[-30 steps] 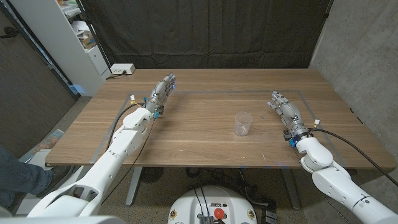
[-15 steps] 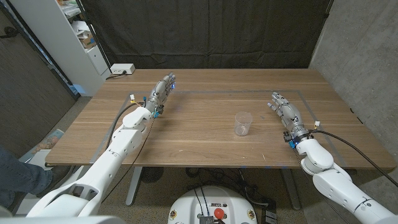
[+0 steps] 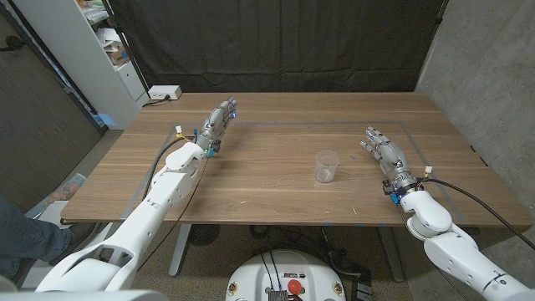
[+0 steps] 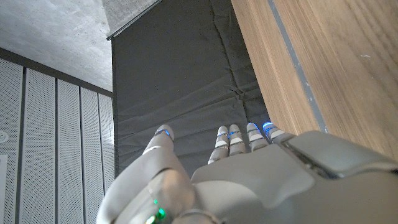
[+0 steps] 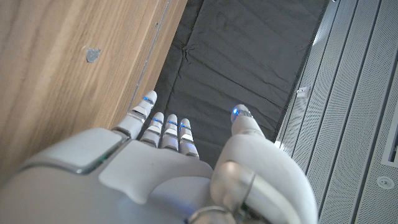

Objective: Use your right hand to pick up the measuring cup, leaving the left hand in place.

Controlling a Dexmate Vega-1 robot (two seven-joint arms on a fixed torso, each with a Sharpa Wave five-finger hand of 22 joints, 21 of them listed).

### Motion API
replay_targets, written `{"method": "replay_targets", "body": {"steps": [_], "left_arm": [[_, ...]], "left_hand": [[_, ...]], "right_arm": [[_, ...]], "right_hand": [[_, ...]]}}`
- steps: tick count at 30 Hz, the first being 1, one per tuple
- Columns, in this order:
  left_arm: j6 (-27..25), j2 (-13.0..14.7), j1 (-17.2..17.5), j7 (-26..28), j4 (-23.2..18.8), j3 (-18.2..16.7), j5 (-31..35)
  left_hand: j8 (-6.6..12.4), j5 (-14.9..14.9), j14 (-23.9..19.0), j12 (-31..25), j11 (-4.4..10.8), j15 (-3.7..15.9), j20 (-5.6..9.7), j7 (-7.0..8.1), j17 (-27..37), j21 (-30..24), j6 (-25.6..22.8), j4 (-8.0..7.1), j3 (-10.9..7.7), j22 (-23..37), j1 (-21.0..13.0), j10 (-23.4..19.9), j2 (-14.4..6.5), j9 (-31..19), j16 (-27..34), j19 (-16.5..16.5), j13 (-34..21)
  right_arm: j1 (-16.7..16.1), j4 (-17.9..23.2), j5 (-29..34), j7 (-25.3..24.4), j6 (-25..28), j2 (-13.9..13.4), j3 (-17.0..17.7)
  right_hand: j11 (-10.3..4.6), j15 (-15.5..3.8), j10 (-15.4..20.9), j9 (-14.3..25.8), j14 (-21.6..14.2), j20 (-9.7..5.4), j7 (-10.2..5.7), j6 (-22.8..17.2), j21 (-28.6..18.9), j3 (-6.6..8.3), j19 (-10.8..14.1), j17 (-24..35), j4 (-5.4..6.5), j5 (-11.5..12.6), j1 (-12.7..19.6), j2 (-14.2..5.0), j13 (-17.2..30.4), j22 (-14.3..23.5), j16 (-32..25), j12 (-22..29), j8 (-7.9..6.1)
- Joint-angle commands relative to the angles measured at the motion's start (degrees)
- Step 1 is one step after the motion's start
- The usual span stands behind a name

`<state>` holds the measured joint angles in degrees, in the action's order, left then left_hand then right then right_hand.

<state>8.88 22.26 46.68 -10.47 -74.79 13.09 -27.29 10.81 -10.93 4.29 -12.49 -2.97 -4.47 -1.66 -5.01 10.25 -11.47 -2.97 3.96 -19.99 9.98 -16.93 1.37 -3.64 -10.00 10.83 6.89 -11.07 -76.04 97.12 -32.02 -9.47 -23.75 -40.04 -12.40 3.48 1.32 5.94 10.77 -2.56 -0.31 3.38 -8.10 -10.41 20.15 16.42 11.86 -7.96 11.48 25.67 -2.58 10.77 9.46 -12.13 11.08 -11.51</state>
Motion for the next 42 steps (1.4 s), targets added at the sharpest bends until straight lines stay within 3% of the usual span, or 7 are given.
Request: {"method": "replay_targets", "body": {"steps": [1, 23, 42], "left_arm": [[0.0, 0.0, 0.1, 0.4, -0.3, 0.2, 0.3], [-0.6, -0.3, -0.3, 0.6, -0.5, 0.9, 0.7], [-0.6, -0.5, -0.6, 0.9, -1.0, 1.2, 1.0]], "left_hand": [[0.0, 0.2, -0.2, 0.2, 0.01, -0.01, -0.26, -0.16, 0.1, 0.1, -0.6, 0.49, -0.06, 0.3, 0.0, -0.1, -0.4, -0.2, -0.1, 0.4, -0.1], [-0.04, 0.3, -0.1, 0.2, 0.04, -0.01, -0.19, -0.11, 0.1, 0.1, -0.6, 0.66, -0.03, 0.3, 0.0, -0.1, -0.4, -0.2, -0.1, 0.5, -0.1], [-0.05, 0.3, -0.1, 0.3, 0.09, -0.03, -0.23, -0.05, 0.1, 0.1, -0.6, 0.8, 0.0, 0.3, 0.0, -0.1, -0.5, -0.2, -0.1, 0.5, -0.1]], "right_arm": [[-1.7, 1.2, 0.4, -0.5, -0.3, -0.5, 0.7], [-4.2, 2.3, 3.3, -3.4, -0.7, -0.5, 1.4], [-6.5, 1.9, 3.5, -3.0, -2.6, -0.5, 2.1]], "right_hand": [[0.27, -0.02, 0.2, 0.2, 0.1, 0.05, -0.05, -0.5, -0.5, -0.38, -0.2, 0.2, 0.04, 0.2, 0.5, 0.23, 0.3, 0.3, 0.0, 0.2, -0.22], [0.11, -0.15, 0.1, 0.3, 0.2, 0.02, -0.19, -0.2, -0.5, -0.49, -0.2, 0.1, -0.22, 0.3, 1.0, 0.34, 0.3, 0.3, 0.1, 0.2, -0.01], [-0.1, -0.16, -0.1, 0.3, 0.1, -0.04, -0.34, 0.1, -0.5, -0.6, -0.1, -0.1, -0.54, 0.4, 1.5, 0.83, 0.3, 0.3, 0.2, 0.1, 0.1]]}}
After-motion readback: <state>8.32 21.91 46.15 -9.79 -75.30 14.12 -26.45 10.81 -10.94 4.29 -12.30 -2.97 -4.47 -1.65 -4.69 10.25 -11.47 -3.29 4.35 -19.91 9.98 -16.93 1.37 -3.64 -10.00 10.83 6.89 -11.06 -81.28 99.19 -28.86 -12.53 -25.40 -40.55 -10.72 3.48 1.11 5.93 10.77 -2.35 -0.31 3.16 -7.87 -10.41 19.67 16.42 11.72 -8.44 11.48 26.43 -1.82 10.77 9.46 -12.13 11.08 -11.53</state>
